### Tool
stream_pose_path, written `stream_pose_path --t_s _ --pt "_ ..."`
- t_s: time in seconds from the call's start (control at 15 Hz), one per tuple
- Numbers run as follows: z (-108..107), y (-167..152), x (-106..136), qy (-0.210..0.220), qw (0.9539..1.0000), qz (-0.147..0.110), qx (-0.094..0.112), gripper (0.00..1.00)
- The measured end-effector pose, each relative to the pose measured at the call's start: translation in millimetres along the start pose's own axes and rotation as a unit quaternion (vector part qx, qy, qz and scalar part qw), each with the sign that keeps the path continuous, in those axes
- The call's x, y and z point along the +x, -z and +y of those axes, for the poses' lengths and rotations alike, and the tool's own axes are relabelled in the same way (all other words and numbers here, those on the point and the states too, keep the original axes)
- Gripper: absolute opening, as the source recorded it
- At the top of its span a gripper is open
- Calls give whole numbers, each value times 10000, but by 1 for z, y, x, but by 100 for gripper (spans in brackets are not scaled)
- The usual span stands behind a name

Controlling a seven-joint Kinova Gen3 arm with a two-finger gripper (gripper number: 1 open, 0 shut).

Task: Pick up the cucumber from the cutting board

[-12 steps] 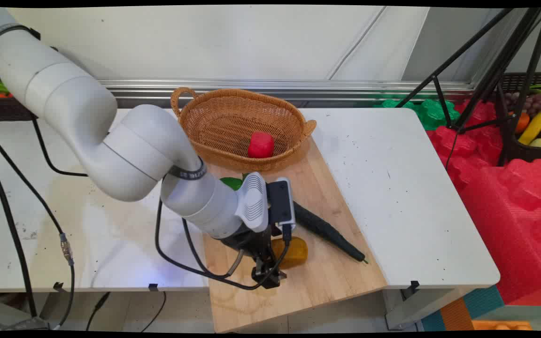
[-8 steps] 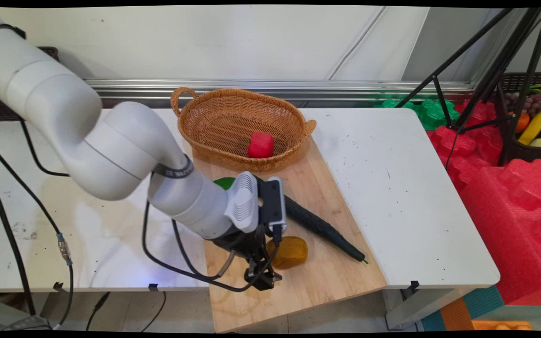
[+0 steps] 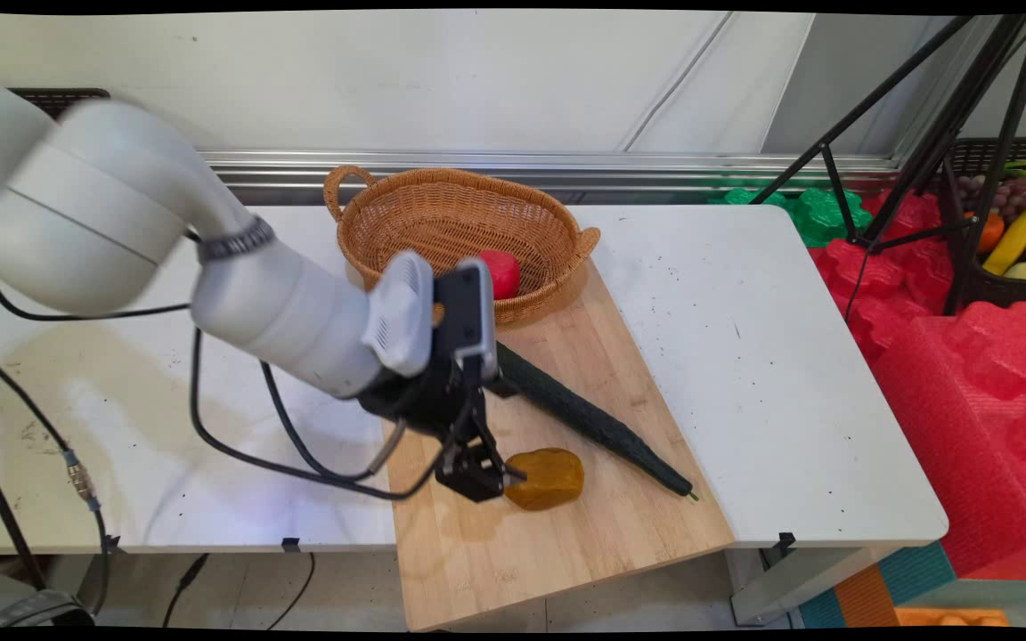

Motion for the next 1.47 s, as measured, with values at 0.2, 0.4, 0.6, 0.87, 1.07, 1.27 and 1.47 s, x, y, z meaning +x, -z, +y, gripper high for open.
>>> stream_pose_path --t_s 0.2,0.4,0.6,0.87,1.07,1.27,1.47 --pt "-9 27 8 11 9996 231 143 100" --pt "-20 46 16 50 9987 397 310 100" --pt "-30 47 23 23 9985 377 409 100" --pt "-45 28 32 -188 9987 52 465 100" --pt "-52 1 40 -407 9980 -277 390 100" --pt "-58 -25 48 -577 9966 -518 286 100" --pt "-67 -53 54 -689 9946 -747 192 100"
